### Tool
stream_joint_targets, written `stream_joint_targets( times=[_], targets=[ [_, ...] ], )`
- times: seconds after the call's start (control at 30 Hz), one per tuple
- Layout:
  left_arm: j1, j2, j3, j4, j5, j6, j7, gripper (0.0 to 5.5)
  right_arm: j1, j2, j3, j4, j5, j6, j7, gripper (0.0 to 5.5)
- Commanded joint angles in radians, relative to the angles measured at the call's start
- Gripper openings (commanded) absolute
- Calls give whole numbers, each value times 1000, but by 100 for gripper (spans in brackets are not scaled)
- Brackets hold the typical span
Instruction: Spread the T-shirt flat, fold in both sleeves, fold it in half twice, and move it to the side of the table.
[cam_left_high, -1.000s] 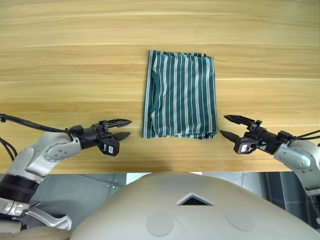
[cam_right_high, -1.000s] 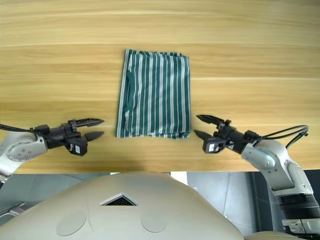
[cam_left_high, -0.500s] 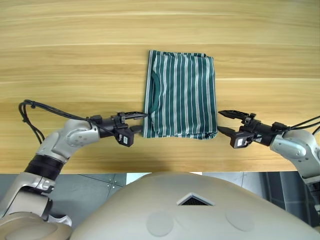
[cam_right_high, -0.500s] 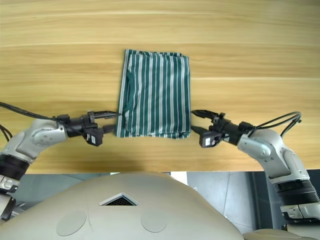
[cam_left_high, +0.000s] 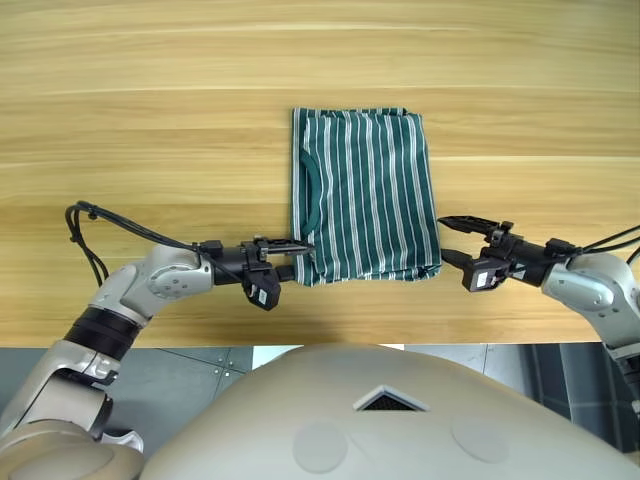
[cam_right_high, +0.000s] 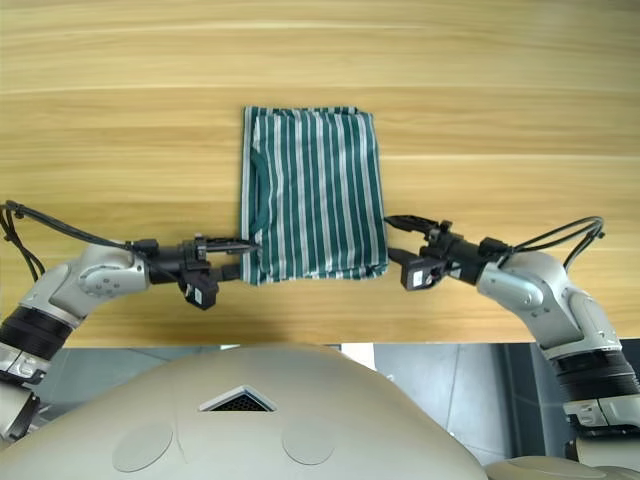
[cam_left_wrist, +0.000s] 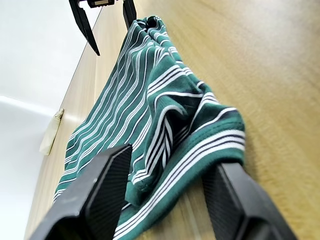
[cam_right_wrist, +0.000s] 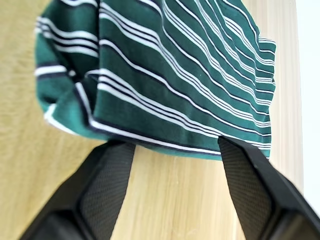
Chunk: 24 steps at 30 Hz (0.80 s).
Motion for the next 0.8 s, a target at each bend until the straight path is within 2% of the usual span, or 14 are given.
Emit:
stream_joint_targets(
  times=[0.03,0.33,0.67,0.8],
  targets=[
    [-8,-24,-52,95,104,27,-21,224,33,-28,31,17,-15,16,54,305],
    [-27,-21,-93,151,104,-15,-28,95,66,-69,35,-18,11,7,66,305],
    [-31,-20,-99,176,99,-26,-29,8,27,-67,86,-19,9,-14,102,305],
    [-27,-25,-101,183,94,-27,-24,4,-14,-42,104,6,7,-38,82,229]
  ],
)
